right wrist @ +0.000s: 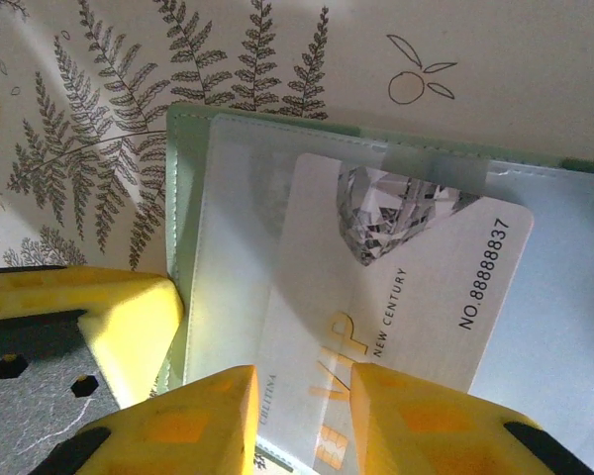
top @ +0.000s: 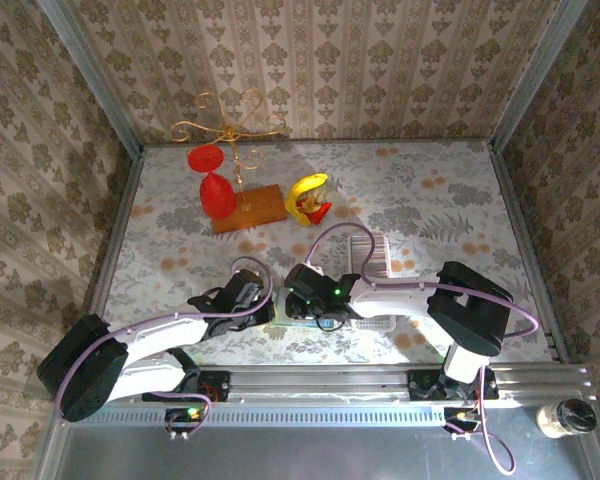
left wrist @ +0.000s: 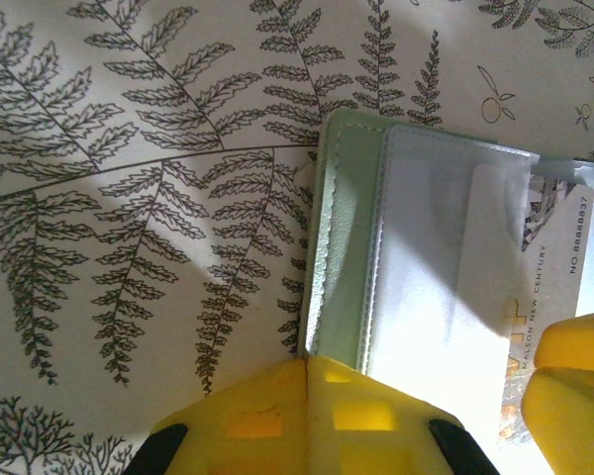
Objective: Put the credit cards into the card holder
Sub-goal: Insert the credit card into the card slot.
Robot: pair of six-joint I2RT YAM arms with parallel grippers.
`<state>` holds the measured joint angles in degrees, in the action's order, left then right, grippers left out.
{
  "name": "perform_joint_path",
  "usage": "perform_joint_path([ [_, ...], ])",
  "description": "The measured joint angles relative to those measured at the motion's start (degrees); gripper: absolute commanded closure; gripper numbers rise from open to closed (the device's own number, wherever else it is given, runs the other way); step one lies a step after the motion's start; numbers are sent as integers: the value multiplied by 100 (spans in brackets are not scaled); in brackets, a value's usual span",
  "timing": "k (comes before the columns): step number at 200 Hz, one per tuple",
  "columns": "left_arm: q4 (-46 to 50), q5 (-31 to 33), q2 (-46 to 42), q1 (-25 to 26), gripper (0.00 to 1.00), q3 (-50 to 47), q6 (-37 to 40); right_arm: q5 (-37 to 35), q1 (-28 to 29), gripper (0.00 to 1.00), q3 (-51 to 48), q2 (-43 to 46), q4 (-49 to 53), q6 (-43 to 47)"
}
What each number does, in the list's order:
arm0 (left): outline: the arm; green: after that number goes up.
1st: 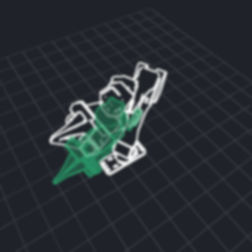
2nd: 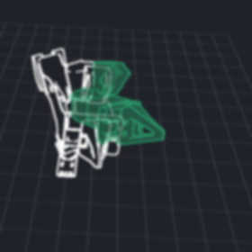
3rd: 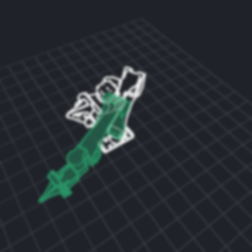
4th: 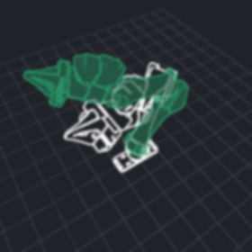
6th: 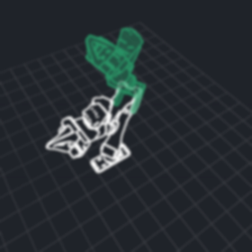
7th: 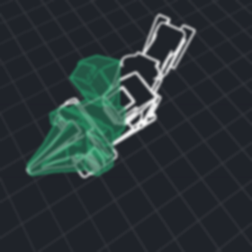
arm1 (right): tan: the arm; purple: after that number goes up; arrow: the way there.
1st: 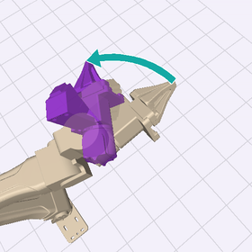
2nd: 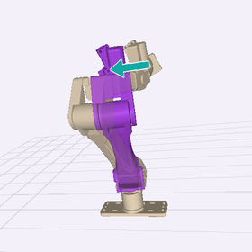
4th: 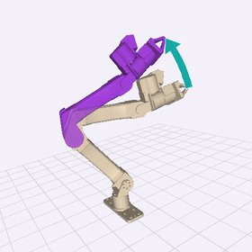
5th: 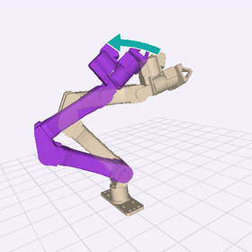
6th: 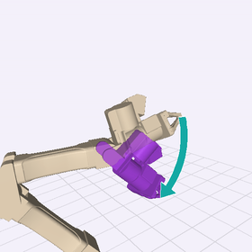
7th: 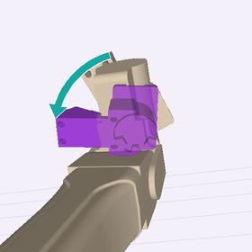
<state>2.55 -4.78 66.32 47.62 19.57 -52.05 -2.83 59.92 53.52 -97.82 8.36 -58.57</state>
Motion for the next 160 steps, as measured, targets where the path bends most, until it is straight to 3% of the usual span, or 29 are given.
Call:
perform_joint_path([
  [51, -4, -13, 0, 0, 100, 0, 0, -219, 4, 68, -157, 424, 120, 15],
  [160, -4, -57, 0, 13, 100, 0, 0, -404, 33, 69, -166, 11, 214, 15],
])
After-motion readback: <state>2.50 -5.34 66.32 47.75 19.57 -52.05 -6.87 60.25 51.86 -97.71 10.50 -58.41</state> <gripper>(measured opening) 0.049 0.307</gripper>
